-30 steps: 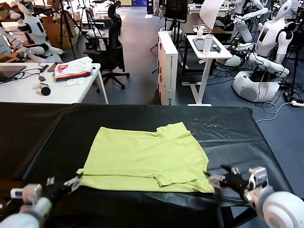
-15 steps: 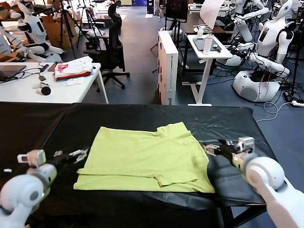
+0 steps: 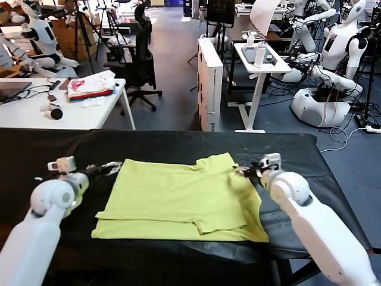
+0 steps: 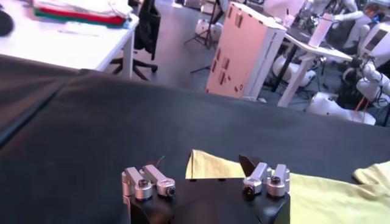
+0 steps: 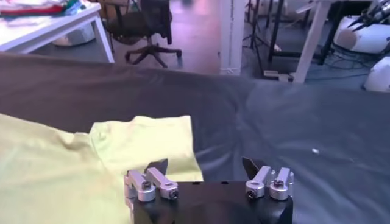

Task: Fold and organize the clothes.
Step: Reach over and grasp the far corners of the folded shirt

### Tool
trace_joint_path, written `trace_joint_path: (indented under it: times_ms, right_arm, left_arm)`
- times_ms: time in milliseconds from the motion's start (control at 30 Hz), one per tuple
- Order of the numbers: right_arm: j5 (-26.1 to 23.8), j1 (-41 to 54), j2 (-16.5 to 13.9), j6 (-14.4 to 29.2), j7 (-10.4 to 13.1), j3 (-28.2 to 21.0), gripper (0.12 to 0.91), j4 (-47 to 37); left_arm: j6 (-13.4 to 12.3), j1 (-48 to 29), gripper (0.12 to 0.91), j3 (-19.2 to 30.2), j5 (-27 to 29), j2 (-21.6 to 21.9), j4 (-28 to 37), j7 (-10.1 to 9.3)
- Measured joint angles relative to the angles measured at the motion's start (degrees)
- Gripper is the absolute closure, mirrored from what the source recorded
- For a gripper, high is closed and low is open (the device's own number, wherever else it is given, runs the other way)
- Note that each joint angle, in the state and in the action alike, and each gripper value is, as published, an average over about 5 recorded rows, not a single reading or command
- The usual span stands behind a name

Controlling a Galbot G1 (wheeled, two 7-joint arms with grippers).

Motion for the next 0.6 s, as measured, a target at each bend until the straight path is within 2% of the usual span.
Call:
trace_joint_path:
  times_ms: [167, 600]
  right_arm:
    - [-0.5, 1.47, 1.47, 0.0, 1.06, -1.08, 0.118, -1.89]
    - [-2.23, 0.61, 2.19, 0.0, 0.8, -0.45, 0.118, -2.91]
  left_arm:
    - [0.0, -3.37, 0.123, 2.41, 0.23, -0.82, 3.7, 0.06]
    - [-0.02, -8.84, 0.123, 6.67, 2.56, -2.83, 10.5, 0.81]
